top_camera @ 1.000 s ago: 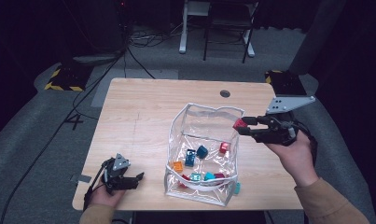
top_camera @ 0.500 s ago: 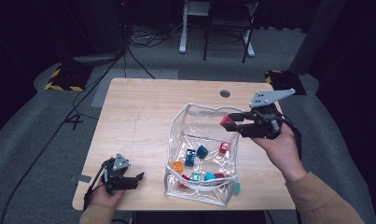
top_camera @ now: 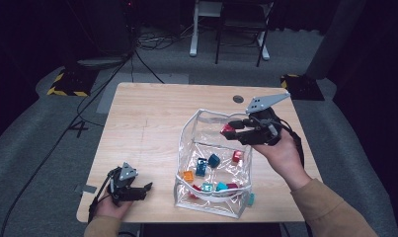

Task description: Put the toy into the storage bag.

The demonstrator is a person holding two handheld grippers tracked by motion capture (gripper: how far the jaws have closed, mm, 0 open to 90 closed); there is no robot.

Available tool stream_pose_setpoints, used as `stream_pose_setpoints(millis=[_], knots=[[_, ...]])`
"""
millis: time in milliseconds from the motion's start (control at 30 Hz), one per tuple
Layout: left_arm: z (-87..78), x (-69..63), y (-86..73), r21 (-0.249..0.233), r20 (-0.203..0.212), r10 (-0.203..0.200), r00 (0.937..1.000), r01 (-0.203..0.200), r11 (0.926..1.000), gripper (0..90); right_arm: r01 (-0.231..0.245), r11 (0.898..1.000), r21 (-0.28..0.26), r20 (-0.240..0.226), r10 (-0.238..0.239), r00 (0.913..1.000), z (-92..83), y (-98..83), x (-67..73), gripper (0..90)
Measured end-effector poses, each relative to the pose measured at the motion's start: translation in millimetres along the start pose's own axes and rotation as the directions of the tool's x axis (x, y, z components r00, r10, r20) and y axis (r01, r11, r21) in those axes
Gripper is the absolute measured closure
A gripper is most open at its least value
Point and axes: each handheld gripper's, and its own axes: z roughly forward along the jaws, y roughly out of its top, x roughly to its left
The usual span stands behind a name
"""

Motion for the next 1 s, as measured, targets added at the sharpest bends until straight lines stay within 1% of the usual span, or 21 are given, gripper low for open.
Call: stream_pose_setpoints(millis=[500,700,733,800,833,867,900,933,1000], knots=[[0.0,-0.1,0.0,0.0,0.0,-0.001,1.0,0.001,1.0,19.0,0.016,0.998,0.068,-0.048,-0.013,0.9988,27.6,-1.0,9.7,59.4],[0.0,0.0,0.0,0.0,0.0,0.001,1.0,-0.001,1.0,19.0,0.024,0.994,0.107,-0.065,-0.017,0.9977,34.7,-3.5,11.5,59.4],[0.0,0.0,0.0,0.0,0.0,0.001,1.0,-0.001,1.0,18.9,0.024,0.994,0.107,-0.065,-0.017,0.9977,34.7,-3.5,11.5,59.4],[0.0,-0.1,0.0,0.0,0.0,-0.001,1.0,0.001,1.0,18.9,0.019,0.992,0.122,-0.074,-0.01,0.9972,36.3,-4.6,11.6,59.1],[0.0,0.0,0.0,0.0,0.0,0.001,1.0,-0.001,1.0,19.0,0.021,0.991,0.129,-0.092,-0.009,0.9957,37.3,-5.4,10.8,58.0],[0.0,0.1,0.0,0.0,0.0,0.001,1.0,-0.001,1.0,19.0,0.014,0.992,0.124,-0.11,0.0,0.9939,37.8,-6.8,10.9,50.0],[0.0,-0.1,0.0,0.0,0.0,-0.001,1.0,0.001,1.0,19.0,0.013,0.993,0.12,-0.115,0.001,0.9934,37.7,-7.3,11.2,47.1],[0.0,0.0,0.0,0.0,0.0,0.001,1.0,-0.001,1.0,19.0,0.014,0.994,0.111,-0.124,0.0,0.9923,37.1,-7.9,11.7,44.9],[0.0,0.1,0.0,0.0,0.0,0.001,1.0,-0.001,1.0,18.9,0.021,0.995,0.097,-0.123,-0.009,0.9923,34.7,-8.9,13.2,42.8]])
